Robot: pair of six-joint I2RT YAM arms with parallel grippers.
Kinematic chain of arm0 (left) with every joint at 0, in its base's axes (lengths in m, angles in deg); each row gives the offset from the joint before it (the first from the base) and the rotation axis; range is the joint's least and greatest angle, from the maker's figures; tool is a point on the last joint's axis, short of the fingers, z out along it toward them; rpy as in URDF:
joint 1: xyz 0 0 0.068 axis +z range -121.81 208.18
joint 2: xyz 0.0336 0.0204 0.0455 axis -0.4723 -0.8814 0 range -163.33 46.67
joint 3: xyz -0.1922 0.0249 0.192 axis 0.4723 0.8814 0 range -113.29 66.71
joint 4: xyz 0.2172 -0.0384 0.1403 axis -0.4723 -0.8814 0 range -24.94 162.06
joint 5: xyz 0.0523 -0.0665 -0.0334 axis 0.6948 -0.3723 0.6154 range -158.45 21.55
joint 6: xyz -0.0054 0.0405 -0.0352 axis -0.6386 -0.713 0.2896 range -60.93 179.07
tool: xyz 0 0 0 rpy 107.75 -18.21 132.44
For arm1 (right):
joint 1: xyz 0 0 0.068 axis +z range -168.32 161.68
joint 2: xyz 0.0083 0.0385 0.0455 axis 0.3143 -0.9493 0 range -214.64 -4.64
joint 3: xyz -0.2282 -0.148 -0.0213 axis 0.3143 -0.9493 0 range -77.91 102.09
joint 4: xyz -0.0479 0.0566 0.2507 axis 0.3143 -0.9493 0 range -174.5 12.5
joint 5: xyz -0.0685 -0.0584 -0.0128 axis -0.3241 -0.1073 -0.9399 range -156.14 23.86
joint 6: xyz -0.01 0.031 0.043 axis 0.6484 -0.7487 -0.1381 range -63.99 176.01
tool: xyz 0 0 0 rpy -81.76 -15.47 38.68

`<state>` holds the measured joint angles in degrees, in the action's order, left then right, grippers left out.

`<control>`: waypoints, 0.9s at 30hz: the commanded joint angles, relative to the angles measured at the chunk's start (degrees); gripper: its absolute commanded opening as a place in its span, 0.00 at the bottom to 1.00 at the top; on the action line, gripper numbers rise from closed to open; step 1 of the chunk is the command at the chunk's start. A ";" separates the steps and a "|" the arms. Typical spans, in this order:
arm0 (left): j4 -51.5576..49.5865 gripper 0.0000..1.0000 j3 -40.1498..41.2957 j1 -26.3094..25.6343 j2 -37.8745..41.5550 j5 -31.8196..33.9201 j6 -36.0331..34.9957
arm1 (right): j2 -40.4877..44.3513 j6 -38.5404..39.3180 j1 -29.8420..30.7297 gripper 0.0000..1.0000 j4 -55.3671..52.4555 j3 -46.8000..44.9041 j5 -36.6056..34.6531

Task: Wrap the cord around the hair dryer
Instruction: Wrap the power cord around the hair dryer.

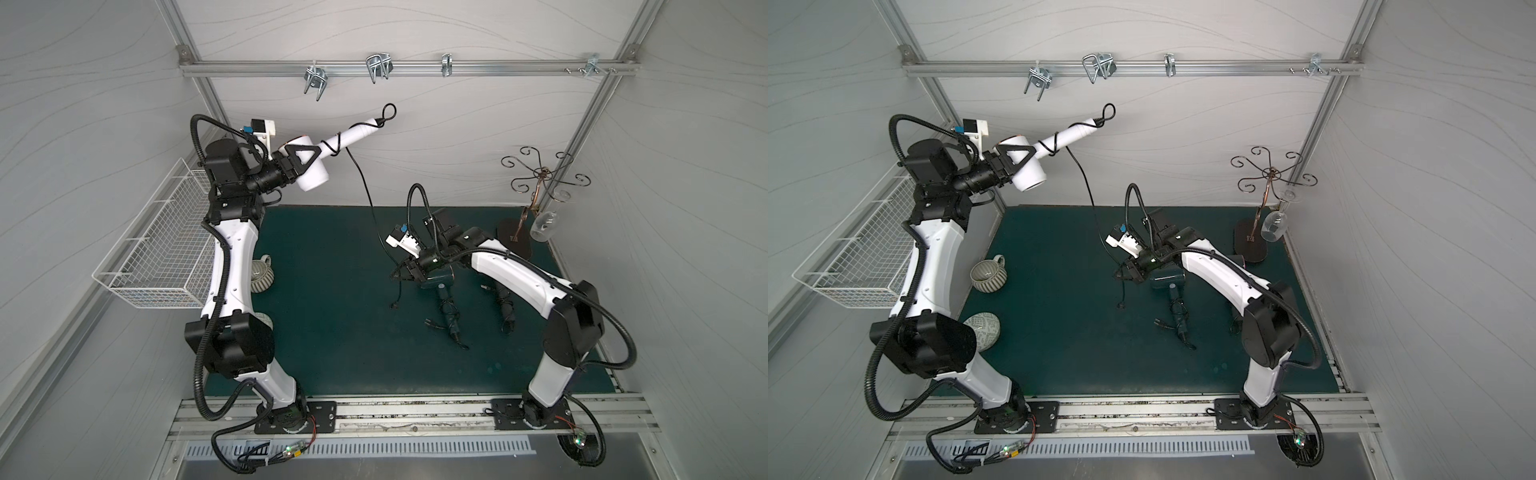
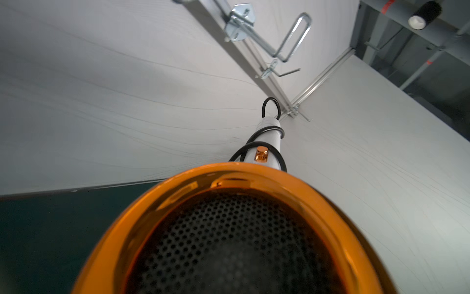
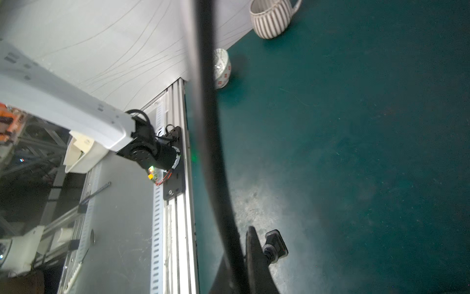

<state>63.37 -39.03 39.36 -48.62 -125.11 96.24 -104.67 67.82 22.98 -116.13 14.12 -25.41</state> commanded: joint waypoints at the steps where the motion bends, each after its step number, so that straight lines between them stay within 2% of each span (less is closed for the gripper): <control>1: -12.12 0.00 -1.95 -1.42 -0.79 6.00 -13.87 | 3.96 7.16 3.55 0.00 -15.62 8.70 -6.67; 6: -19.48 0.00 4.05 -6.09 1.16 11.71 -21.66 | 1.03 11.73 8.26 0.00 -26.87 28.29 -15.99; 9: -20.15 0.00 10.11 -8.54 4.00 13.47 -22.95 | -1.34 13.64 8.83 0.00 -28.68 37.91 -21.37; 13: -20.97 0.00 19.69 -11.63 9.43 15.06 -24.19 | -2.76 18.07 8.58 0.00 -25.09 42.21 -30.70; 15: -22.76 0.00 24.20 -13.92 12.56 15.93 -25.58 | -3.94 20.98 8.32 0.00 -22.70 43.92 -33.52; 20: -31.18 0.00 29.71 -19.18 17.20 18.34 -31.01 | -6.62 27.12 6.21 0.00 -15.93 46.13 -37.90; 24: -32.52 0.00 34.08 -20.85 22.05 13.53 -32.13 | -9.23 29.14 1.26 0.00 -11.00 46.89 -36.57; 27: -36.11 0.00 34.36 -23.26 23.57 9.05 -35.38 | -12.25 28.26 -2.80 0.00 -9.13 49.04 -32.35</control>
<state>28.34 -3.84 17.68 -27.27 -109.63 65.79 -115.00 93.33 23.59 -130.38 60.28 -60.03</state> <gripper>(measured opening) 0.772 0.066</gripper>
